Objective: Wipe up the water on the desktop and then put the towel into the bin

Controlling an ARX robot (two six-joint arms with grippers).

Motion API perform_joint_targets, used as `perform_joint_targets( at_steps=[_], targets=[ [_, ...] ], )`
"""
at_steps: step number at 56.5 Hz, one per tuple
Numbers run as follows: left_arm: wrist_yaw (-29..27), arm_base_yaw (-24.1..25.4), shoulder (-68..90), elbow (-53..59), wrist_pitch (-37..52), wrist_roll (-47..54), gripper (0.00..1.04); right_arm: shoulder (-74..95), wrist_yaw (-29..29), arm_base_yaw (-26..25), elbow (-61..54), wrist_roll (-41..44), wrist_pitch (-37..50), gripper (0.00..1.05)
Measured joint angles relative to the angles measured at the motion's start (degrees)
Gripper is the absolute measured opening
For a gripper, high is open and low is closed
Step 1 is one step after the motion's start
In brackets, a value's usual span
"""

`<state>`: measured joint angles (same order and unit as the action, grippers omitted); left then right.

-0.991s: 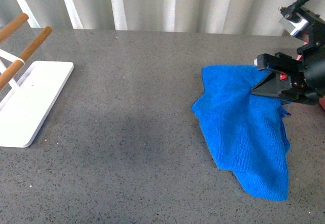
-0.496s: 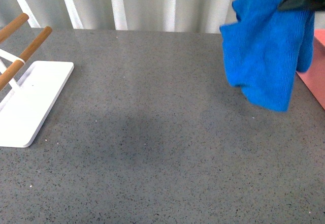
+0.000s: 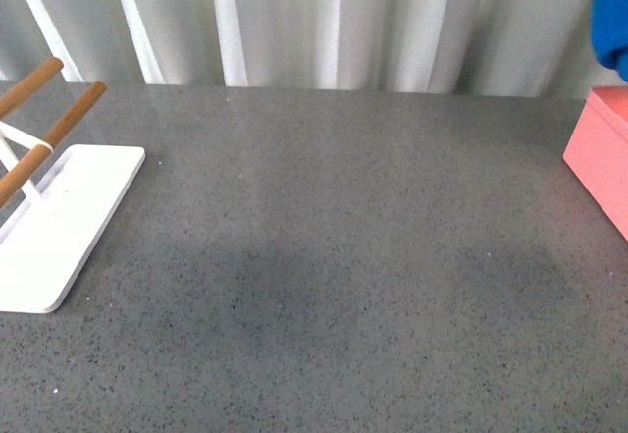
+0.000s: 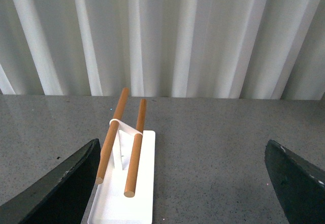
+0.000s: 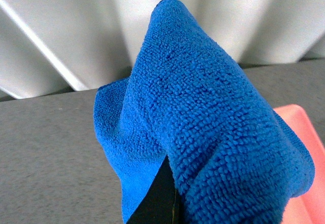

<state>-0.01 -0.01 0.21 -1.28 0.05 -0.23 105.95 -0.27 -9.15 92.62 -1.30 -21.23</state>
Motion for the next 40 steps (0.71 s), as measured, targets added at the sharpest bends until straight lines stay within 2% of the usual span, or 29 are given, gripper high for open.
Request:
perform_joint_targets(
  at_steps=[12,22,31,40],
  targets=[
    [0.00,0.00,0.00,0.00,0.00,0.00,0.98,1.55,0.04,-6.75,1.95,0.00,-6.14,0.04],
    [0.00,0.00,0.02,0.00,0.00,0.00,0.98,3.17,-1.64,-8.63,1.11,-0.02,-6.88,0.04],
    [0.00,0.00,0.02,0.00,0.00,0.00,0.98,6.21,0.55,-11.67,-3.23,0.22,-8.92,0.04],
    [0.00,0.00,0.02,0.00,-0.02,0.00,0.98,7.21,2.23,-14.29,-6.45,1.29,-9.99,0.28]
  ],
)
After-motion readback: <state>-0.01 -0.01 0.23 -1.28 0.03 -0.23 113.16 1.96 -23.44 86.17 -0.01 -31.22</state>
